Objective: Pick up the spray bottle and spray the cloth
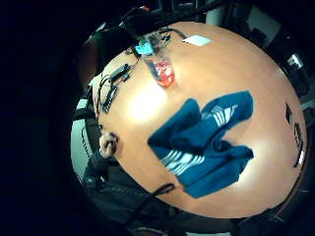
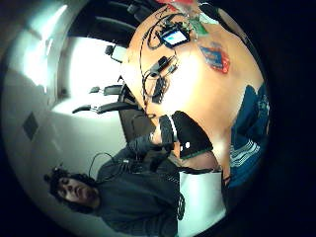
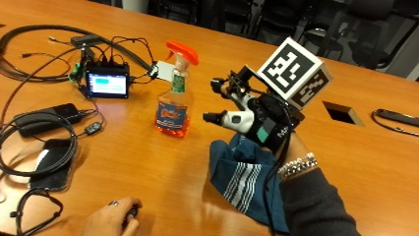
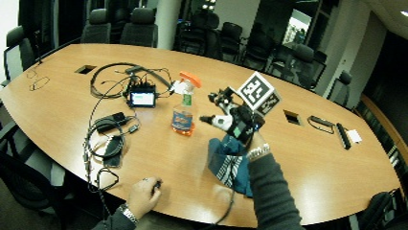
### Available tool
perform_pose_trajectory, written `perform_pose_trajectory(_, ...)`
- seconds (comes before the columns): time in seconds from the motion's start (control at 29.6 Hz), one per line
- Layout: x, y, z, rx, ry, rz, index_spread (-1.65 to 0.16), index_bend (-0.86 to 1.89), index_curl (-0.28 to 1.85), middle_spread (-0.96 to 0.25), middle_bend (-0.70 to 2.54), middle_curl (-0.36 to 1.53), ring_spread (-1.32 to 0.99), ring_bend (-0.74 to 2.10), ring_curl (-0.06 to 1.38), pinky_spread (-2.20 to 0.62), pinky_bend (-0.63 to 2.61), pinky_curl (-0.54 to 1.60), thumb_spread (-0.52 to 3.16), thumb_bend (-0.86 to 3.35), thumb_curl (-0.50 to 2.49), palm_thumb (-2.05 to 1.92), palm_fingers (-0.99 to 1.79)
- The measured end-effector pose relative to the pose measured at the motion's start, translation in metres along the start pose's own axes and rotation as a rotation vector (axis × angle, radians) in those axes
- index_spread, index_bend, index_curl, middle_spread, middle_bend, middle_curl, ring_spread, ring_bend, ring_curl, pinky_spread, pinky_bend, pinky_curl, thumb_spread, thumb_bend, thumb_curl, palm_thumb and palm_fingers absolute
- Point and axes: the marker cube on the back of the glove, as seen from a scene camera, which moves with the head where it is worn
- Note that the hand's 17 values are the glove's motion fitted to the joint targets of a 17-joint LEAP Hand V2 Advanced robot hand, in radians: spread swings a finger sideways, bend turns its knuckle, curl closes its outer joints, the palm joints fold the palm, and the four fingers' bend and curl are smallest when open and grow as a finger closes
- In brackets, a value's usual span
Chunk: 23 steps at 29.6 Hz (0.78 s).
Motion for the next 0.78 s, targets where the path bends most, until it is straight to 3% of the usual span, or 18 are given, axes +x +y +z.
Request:
perform_pose_trajectory(0.47, -0.007, 0.094, 0.044, -0.107, 0.278, 0.023, -0.36, 0.14, 0.29, -0.07, 0.2, 0.37, -0.04, 0.29, 0.32, 0.26, 0.37, 0.35, 1.13, -0.04, 0.44, 0.58, 0.39)
perform_pose_trajectory(0.78, -0.005, 0.132, 0.061, -0.064, 0.357, 0.102, -0.38, 0.18, 0.3, -0.06, 0.18, 0.35, -0.04, 0.24, 0.3, 0.26, 0.37, 0.35, 1.15, -0.03, 0.4, 0.54, 0.39)
